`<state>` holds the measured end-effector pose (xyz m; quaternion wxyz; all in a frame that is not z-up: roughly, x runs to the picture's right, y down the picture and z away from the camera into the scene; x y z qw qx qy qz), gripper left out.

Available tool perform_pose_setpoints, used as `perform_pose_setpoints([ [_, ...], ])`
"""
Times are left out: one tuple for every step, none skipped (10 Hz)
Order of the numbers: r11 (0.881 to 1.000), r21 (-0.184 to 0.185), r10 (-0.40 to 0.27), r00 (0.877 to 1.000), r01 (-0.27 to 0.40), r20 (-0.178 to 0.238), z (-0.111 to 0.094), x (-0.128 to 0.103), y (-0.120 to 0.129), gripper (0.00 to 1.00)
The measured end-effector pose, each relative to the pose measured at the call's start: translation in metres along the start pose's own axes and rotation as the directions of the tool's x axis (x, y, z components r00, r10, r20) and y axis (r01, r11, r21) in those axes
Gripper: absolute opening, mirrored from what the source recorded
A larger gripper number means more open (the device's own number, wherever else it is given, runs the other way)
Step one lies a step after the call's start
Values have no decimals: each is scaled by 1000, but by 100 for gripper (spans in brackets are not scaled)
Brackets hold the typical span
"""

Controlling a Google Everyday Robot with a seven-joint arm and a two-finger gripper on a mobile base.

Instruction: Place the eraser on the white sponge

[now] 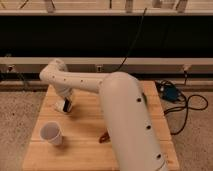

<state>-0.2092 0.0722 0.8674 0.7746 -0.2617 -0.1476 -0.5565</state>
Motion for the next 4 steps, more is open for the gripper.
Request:
perform_pose_setpoints([
  [1000, -4, -4, 1000, 4, -2, 0, -1, 5, 31],
  [1000, -2, -13, 1000, 13, -7, 0, -2, 5, 21],
  [1000, 4, -25, 1000, 25, -12, -2, -6, 5, 12],
  [999, 11, -32, 999, 32, -19, -4, -7, 6, 4],
])
